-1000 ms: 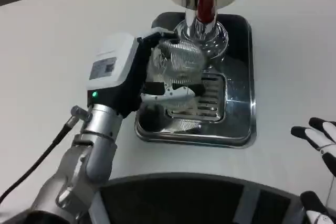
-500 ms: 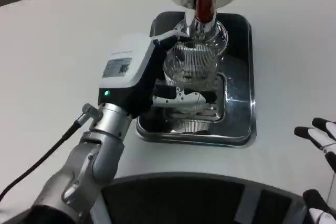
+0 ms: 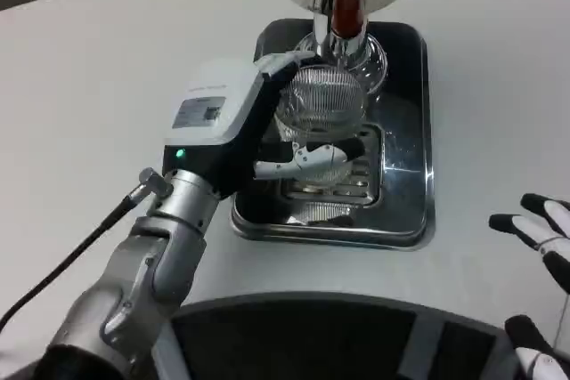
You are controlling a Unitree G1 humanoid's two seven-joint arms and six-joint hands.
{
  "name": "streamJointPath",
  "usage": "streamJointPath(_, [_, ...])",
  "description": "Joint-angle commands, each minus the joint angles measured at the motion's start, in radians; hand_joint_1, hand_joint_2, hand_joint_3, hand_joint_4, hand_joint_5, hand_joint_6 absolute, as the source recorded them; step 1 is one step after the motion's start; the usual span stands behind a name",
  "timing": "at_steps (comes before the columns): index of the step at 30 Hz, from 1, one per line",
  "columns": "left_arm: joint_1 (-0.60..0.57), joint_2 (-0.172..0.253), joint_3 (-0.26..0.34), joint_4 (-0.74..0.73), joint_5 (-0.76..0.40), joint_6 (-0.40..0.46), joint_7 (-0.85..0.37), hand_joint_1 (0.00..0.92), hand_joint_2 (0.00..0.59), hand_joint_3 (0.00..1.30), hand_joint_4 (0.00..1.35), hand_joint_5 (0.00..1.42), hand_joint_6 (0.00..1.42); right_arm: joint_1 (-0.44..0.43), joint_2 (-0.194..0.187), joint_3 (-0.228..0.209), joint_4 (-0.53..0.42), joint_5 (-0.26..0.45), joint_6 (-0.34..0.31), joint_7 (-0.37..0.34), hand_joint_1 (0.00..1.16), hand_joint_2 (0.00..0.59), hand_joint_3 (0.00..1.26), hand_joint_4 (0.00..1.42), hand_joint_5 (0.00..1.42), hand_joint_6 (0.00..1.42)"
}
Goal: Grasp the cup under the faucet to collect the drink, then remove the cup.
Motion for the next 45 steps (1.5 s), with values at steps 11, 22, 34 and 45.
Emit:
streamJointPath(11, [-0.013,0.001,-0.028,-0.022,0.004,0.013,-0.104,0.248,0.079,0.18,0.1,0.29,0.47,0.008,-0.029,-0.009,-0.015,0.043,0.033,0.011,0.38,0.526,0.12,0.0,0.0,0.01])
streamJointPath(22, [-0.038,-0.012,-0.047,-0.014,0.001,0.015,-0.128,0.23,0.087,0.14,0.05,0.27,0.44,0.008,-0.035,-0.016,-0.015,0.054,0.035,0.012,0.38,0.526,0.13,0.0,0.0,0.02])
streamJointPath(34, [-0.003,0.026,-0.014,-0.082,-0.003,0.023,-0.121,0.189,0.084,0.12,0.03,0.27,0.43,0.013,-0.031,-0.009,-0.015,0.052,0.041,0.006,0.4,0.518,0.15,0.0,0.0,0.03])
streamJointPath(45, [0.031,0.049,-0.005,-0.145,0.013,0.071,-0.133,0.19,0.081,0.14,0.03,0.27,0.43,0.0,-0.031,-0.001,-0.015,0.057,0.056,0.002,0.41,0.517,0.16,0.0,0.0,0.03])
